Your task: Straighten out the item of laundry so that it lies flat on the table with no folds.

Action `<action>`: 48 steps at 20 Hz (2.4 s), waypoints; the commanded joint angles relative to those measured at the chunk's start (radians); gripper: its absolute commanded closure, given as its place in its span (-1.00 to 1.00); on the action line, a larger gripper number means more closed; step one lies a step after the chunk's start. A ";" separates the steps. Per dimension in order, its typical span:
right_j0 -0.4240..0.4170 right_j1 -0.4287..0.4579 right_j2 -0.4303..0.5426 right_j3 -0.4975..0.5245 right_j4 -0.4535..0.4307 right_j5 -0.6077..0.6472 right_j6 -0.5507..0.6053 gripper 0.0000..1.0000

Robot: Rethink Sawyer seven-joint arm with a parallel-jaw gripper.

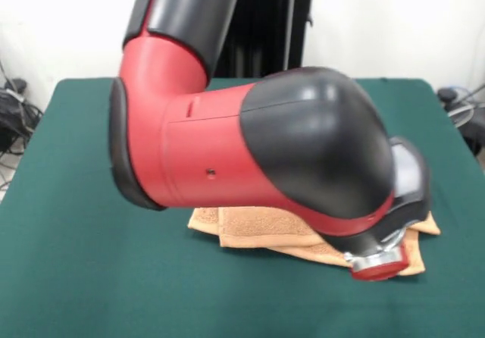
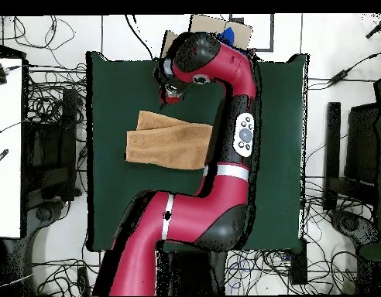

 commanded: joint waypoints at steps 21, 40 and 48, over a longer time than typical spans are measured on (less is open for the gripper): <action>0.057 -0.051 -0.077 0.105 0.076 0.027 0.318 -1.00; 0.060 0.094 -0.299 0.011 0.163 0.100 0.209 -1.00; 0.061 0.121 -0.346 0.015 0.198 0.055 0.205 -1.00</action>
